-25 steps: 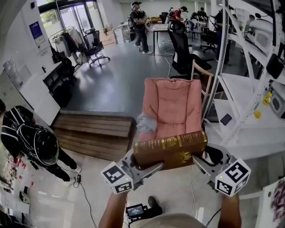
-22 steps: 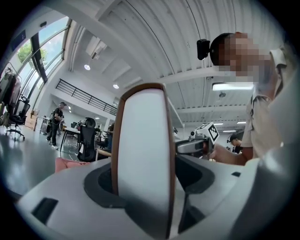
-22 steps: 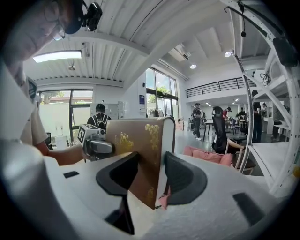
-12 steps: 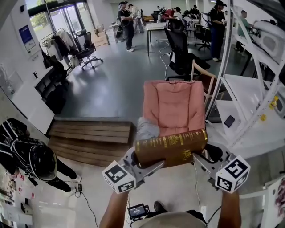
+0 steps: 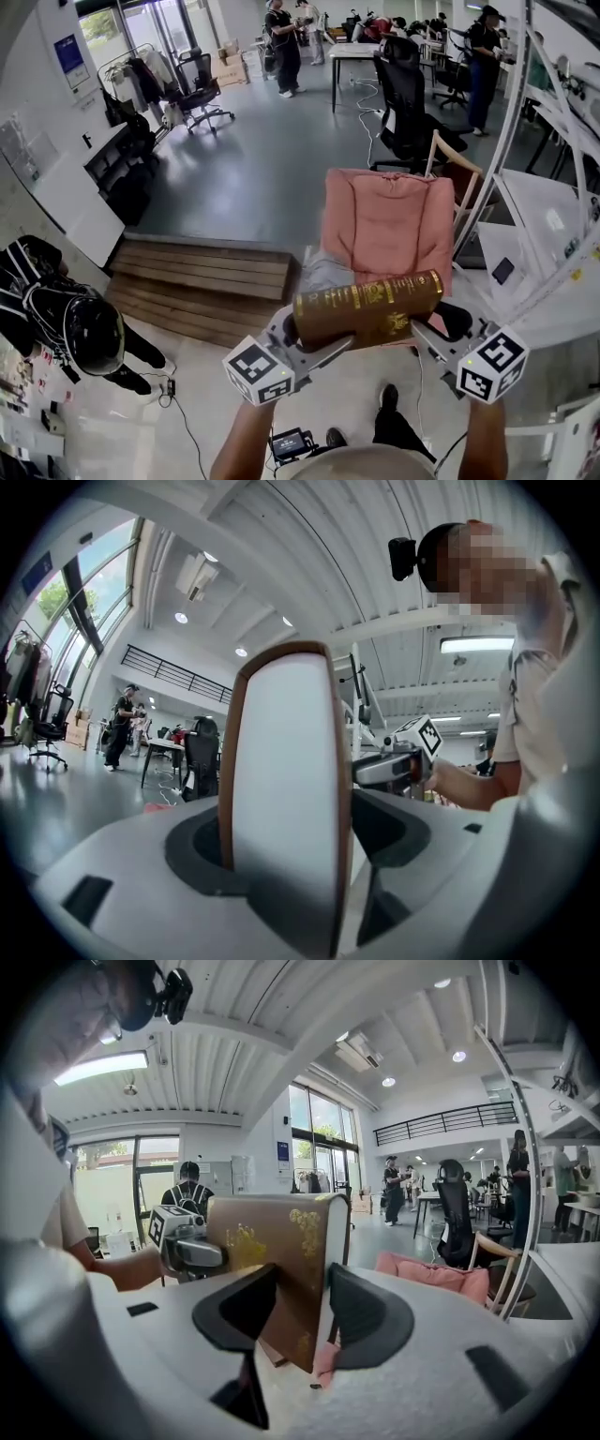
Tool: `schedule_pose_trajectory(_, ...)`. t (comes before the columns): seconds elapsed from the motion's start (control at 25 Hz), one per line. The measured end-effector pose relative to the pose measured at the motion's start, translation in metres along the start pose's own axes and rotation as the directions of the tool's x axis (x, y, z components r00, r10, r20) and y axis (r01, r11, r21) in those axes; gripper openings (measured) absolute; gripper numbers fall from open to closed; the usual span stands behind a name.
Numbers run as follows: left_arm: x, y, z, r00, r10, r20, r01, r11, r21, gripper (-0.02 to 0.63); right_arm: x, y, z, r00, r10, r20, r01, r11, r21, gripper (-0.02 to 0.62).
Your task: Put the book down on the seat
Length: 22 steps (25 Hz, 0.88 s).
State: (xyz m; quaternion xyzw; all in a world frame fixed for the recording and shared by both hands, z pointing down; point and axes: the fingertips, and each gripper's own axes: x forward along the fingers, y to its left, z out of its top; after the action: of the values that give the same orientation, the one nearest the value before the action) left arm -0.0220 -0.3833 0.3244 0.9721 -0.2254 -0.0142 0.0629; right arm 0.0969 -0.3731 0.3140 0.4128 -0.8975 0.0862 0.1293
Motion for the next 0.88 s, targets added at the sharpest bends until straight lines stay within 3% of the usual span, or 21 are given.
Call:
schedule_pose_trajectory(0.36, 0.021, 0.075, -0.031, 0.991, 0.124, -0.058, -0.123, 0.992, 0.018, 0.319, 0.085, -0.049, -0.017, 0.991, 0.133, -0.030, -0.133, 0.991, -0.003, 0.167)
schedule_pose_trajectory(0.88, 0.060, 0.184, -0.111, 0.961, 0.230, -0.157, -0.241, 0.969, -0.060, 0.342, 0.199, -0.116, -0.070, 0.962, 0.226, -0.151, -0.219, 0.974, 0.066, 0.166)
